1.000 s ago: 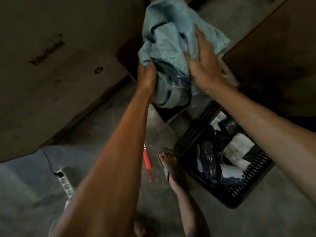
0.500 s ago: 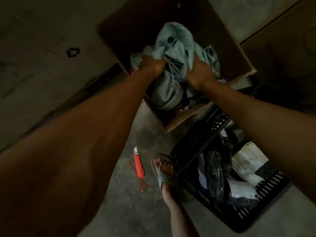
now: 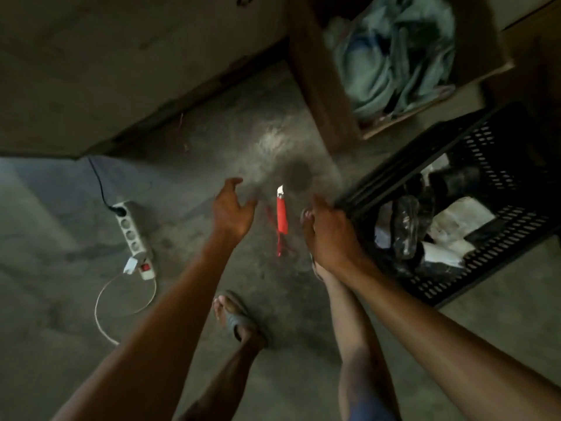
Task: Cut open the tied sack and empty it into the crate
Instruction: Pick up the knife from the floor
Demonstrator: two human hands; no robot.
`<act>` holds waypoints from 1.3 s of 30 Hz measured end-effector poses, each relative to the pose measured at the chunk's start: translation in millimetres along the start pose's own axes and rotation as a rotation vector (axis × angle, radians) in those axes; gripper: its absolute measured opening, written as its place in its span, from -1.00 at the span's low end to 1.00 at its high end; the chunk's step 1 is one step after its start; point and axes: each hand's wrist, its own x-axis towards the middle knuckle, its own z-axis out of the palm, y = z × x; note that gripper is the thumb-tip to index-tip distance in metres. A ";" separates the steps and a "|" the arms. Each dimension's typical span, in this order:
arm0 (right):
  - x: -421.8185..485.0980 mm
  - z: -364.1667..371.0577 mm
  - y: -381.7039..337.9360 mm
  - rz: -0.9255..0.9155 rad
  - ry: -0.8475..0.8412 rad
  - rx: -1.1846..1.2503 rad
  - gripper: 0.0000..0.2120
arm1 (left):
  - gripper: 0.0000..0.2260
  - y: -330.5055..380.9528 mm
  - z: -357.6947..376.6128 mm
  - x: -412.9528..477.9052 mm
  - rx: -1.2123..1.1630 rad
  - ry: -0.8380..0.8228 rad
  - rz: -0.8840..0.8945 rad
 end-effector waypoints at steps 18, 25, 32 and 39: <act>186.1 350.6 44.3 0.316 0.161 -0.185 -0.67 | -0.14 -336.9 220.0 140.9 0.273 0.053 0.019; 168.6 294.5 43.2 0.435 0.025 -0.070 -0.63 | -0.22 -309.6 182.1 124.1 0.233 -0.153 -0.066; 33.4 124.9 -19.4 0.279 -0.156 -0.064 -0.61 | -0.38 -183.0 30.3 -7.6 0.157 -0.210 -0.127; -97.1 -114.7 -144.9 0.063 -0.141 0.151 -0.74 | -0.53 15.7 -175.8 -165.0 -0.019 0.031 -0.051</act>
